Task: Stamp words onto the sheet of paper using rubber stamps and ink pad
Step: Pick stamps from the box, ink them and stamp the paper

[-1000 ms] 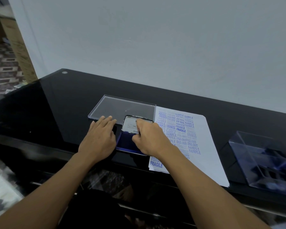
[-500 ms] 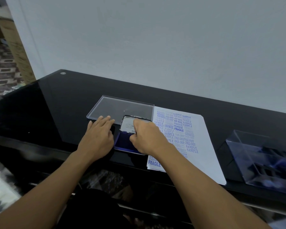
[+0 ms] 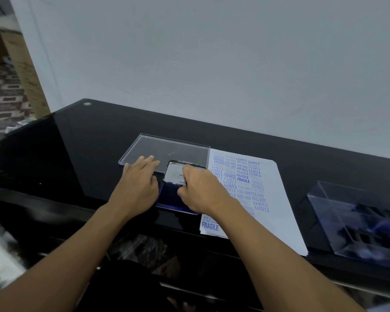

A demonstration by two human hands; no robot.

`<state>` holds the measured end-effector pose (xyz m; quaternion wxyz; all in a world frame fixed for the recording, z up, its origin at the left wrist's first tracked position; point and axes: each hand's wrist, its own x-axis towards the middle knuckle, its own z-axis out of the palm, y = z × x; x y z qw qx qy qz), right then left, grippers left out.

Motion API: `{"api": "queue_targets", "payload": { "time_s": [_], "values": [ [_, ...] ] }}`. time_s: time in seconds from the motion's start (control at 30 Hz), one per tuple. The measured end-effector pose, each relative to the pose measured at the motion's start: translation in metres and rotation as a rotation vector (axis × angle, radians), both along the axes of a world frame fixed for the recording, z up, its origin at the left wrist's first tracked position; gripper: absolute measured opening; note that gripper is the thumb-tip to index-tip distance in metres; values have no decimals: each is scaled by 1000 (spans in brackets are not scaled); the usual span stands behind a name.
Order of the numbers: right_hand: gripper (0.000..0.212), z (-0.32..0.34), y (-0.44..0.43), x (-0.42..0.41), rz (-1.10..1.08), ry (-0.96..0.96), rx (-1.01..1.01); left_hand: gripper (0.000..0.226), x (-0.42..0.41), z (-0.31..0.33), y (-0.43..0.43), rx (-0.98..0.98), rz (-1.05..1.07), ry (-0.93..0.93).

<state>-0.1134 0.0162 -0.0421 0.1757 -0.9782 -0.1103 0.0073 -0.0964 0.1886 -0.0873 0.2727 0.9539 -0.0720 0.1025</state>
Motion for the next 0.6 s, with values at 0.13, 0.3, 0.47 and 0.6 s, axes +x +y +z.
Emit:
{"api": "queue_targets", "payload": {
  "time_s": [0.13,0.3,0.47,0.6],
  "values": [
    [16,2,-3,1,16,4,-5,51,-2,6,-5,-15,-21,-8],
    [21,12,-11,-2,-16,27,116,51,-5,21,-12,-30,-40,-39],
    [15,33,-26,-2,-61,118,244,51,-13,37,-25,-50,-92,-50],
    [13,54,-50,-7,-32,192,246,50,-19,50,-45,-51,-163,-72]
  ]
}}
